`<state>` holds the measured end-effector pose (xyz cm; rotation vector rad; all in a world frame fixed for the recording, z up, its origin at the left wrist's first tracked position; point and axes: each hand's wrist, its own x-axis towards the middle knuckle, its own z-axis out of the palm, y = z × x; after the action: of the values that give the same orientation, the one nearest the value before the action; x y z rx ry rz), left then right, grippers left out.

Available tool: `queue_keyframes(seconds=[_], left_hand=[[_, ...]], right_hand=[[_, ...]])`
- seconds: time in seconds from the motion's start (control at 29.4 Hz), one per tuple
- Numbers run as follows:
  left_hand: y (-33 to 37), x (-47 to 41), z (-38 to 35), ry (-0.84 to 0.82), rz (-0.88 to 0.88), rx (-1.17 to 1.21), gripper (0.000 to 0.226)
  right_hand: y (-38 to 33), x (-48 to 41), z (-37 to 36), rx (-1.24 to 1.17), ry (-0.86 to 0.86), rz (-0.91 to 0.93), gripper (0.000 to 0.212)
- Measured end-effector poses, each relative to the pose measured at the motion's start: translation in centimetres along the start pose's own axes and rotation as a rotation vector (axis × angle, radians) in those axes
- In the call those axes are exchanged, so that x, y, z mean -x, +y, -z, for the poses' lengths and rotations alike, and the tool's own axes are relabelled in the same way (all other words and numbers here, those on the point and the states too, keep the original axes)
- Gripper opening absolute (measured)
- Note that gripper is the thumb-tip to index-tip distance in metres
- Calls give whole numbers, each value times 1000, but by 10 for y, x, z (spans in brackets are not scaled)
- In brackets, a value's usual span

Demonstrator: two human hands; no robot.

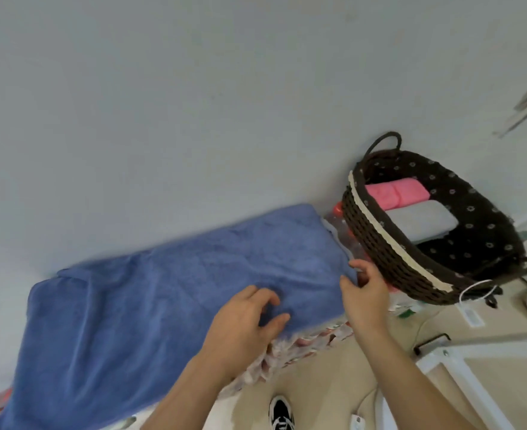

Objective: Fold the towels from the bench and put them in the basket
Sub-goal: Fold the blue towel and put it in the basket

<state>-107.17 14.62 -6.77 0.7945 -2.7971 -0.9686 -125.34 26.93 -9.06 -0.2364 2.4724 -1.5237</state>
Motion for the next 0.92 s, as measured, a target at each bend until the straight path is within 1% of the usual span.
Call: queue_keyframes(seconds=[0.07, 0.1, 0.2, 0.24, 0.27, 0.34, 0.41, 0.48, 0.54, 0.61, 0.68, 0.71, 0.78, 0.85, 0.92], left_hand=[[21, -26, -6, 28, -26, -18, 29], [31, -36, -7, 13, -34, -48, 33], [53, -51, -18, -109, -28, -300, 61], [57, -51, -24, -135, -52, -392, 63], [60, -50, -30, -148, -91, -472, 59], [59, -47, -35, -152, -138, -530, 52], [60, -47, -35, -153, -166, -497, 45], [65, -45, -37, -195, -191, -409, 39], [70, -41, -41, -237, -213, -319, 40], [72, -35, -50, -247, -234, -243, 44], [75, -31, -54, -245, -252, -198, 49], [76, -28, -55, -227, -254, -163, 50], [76, -24, -51, -190, -243, -78, 44], [77, -19, -41, -107, -194, 36, 35], [67, -11, -26, 19, -82, 115, 29]], right_hand=[[4, -2, 2, -69, 11, -1, 25], [7, -3, 3, -99, 15, 0, 25], [14, -11, 15, -164, 59, -15, 28], [16, -13, 19, -163, 58, -2, 27], [18, -14, 22, -140, 41, 27, 25], [23, -14, 26, -33, 6, 139, 21], [30, -14, 29, 114, 18, 257, 18], [34, -12, 32, 215, 41, 324, 20], [39, -11, 39, 311, 36, 339, 28], [45, -12, 47, 456, -9, 338, 20], [42, -14, 55, 601, -107, 317, 16], [37, -14, 58, 664, -161, 308, 17], [23, -14, 62, 750, -242, 298, 27], [7, -11, 64, 813, -236, 322, 36], [-14, -8, 64, 839, -223, 376, 38]])
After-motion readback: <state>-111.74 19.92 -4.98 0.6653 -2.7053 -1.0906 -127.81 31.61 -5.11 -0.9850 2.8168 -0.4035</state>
